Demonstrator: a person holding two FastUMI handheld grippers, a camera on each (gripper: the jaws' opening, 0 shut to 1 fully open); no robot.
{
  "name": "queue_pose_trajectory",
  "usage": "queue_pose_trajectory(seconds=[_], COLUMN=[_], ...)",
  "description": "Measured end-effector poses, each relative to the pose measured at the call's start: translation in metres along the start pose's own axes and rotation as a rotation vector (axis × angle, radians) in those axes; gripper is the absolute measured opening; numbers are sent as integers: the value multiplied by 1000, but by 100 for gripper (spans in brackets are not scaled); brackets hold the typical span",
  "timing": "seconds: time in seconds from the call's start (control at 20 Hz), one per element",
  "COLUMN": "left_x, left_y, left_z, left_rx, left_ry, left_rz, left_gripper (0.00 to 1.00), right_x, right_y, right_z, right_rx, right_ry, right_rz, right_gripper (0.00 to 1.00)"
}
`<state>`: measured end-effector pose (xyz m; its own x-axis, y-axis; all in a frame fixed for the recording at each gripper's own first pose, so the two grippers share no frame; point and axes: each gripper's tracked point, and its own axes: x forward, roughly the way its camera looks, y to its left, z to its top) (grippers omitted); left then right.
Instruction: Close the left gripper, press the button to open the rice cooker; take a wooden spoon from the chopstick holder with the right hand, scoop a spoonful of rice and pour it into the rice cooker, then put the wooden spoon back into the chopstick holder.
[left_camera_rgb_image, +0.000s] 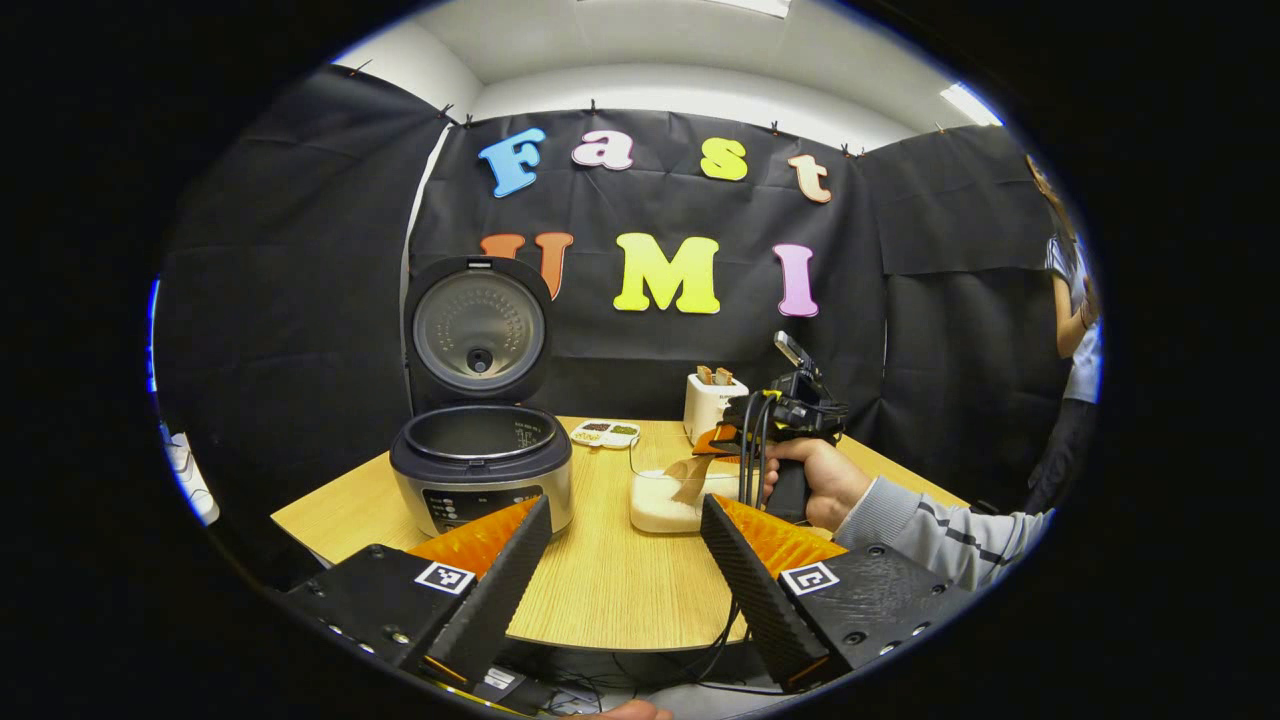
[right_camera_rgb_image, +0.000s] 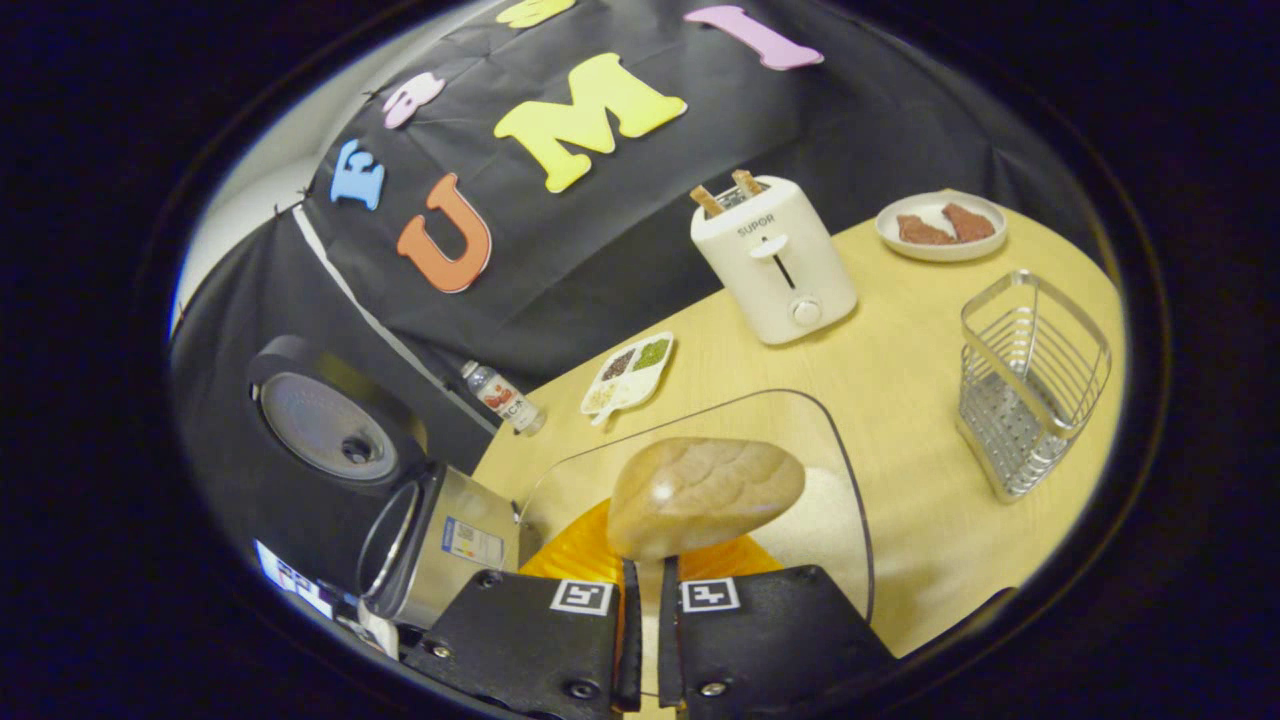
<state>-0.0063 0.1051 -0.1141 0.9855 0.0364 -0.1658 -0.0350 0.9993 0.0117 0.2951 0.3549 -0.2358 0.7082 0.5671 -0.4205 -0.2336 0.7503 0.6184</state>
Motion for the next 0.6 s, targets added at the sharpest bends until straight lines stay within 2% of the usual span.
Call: queue_pose_trajectory(seconds=[0.2,0.6], left_x=[0,6], left_y=[4,-1], left_z=[-1,-8], left_rx=[9,12], left_ry=[0,23], left_rz=[11,11], left_gripper=[96,96], right_x=[-10,-52], right_y=[-4,-24], right_z=[11,58], right_rx=[102,276], right_ry=[-1,-138], right_rz=[33,100], right_gripper=[11,11])
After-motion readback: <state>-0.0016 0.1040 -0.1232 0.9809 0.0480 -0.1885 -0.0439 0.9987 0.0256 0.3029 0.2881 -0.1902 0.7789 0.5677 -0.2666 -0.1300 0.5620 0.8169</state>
